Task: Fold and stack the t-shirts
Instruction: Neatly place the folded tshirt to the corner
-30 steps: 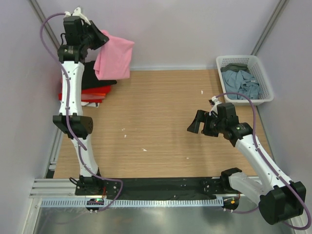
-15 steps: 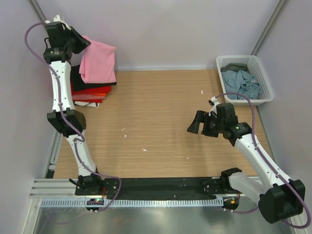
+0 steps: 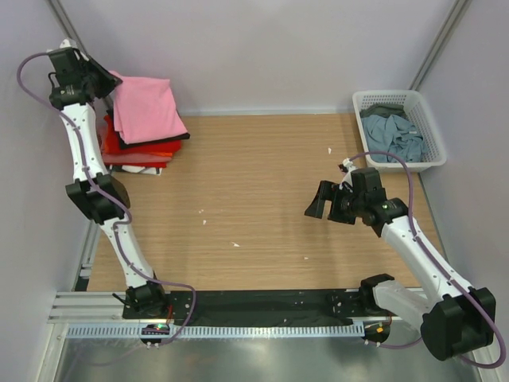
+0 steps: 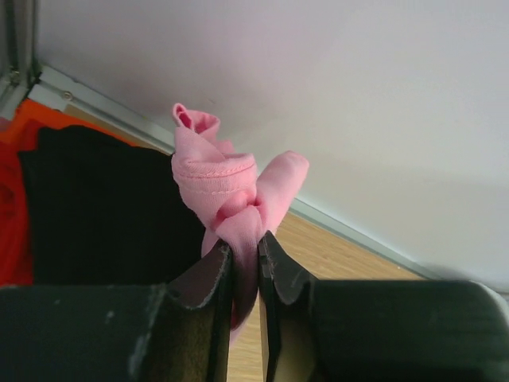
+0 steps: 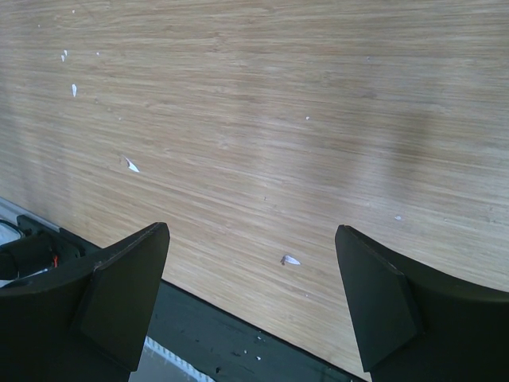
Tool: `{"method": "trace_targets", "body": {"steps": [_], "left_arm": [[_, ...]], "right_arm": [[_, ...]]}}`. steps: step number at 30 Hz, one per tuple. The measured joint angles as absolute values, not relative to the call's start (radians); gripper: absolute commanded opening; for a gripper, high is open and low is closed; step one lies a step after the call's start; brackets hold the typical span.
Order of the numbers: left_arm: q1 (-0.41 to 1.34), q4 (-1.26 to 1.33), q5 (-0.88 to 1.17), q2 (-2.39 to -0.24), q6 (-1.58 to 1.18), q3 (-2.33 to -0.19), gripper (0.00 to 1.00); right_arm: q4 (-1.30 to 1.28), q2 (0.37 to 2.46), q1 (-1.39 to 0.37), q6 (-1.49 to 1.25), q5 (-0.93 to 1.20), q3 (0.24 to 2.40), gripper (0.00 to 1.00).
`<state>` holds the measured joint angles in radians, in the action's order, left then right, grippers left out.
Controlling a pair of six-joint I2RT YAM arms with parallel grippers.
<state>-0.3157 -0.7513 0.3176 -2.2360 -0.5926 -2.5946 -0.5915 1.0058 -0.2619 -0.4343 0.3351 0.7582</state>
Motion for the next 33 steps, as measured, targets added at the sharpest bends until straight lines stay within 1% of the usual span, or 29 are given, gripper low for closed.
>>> {"method": "trace_targets", "body": {"steps": [3,7,12,15,16,18,19,20,21,22,24,27,33], "left_arm": [[-0.337,-0.751,0.315,-2.253,-0.580,-2.595,0.19],[-0.353,-0.750,0.290,-2.286,-0.552,-2.595,0.24],[-0.361,-0.728,0.240,-2.344,-0.531,-2.597,0.24],[-0.371,-0.710,0.210,-2.393,-0.522,-2.598,0.33],[-0.375,-0.707,0.199,-2.409,-0.518,-2.599,0.41],[-0.384,-0.708,0.174,-2.437,-0.512,-2.599,0.49],[-0.387,-0.709,0.161,-2.445,-0.511,-2.599,0.60],[-0.390,-0.711,0.148,-2.454,-0.507,-2.599,0.63],[-0.393,-0.715,0.135,-2.458,-0.506,-2.599,0.68],[-0.393,-0.719,0.122,-2.459,-0.503,-2.599,0.71],[-0.394,-0.725,0.099,-2.458,-0.493,-2.599,0.87],[-0.393,-0.735,0.071,-2.454,-0.490,-2.598,1.00],[-0.391,-0.764,0.010,-2.394,-0.488,-2.546,1.00]], "right_arm": [[-0.591,1.011,-0.262,-0.434,0.335,0.758,0.92],[-0.591,1.018,-0.262,-0.434,0.334,0.758,0.92],[-0.592,1.032,-0.262,-0.431,0.333,0.758,0.92],[-0.592,1.034,-0.262,-0.431,0.332,0.758,0.92],[-0.592,1.034,-0.262,-0.431,0.332,0.758,0.92],[-0.592,1.035,-0.262,-0.431,0.331,0.758,0.92],[-0.592,1.035,-0.262,-0.431,0.331,0.758,0.92],[-0.592,1.035,-0.262,-0.431,0.331,0.758,0.92],[-0.592,1.035,-0.262,-0.431,0.331,0.758,0.92],[-0.592,1.035,-0.262,-0.431,0.330,0.758,0.92],[-0.592,1.037,-0.262,-0.431,0.330,0.758,0.92],[-0.592,1.041,-0.262,-0.431,0.329,0.758,0.92],[-0.592,1.041,-0.262,-0.431,0.329,0.758,0.92]]}}
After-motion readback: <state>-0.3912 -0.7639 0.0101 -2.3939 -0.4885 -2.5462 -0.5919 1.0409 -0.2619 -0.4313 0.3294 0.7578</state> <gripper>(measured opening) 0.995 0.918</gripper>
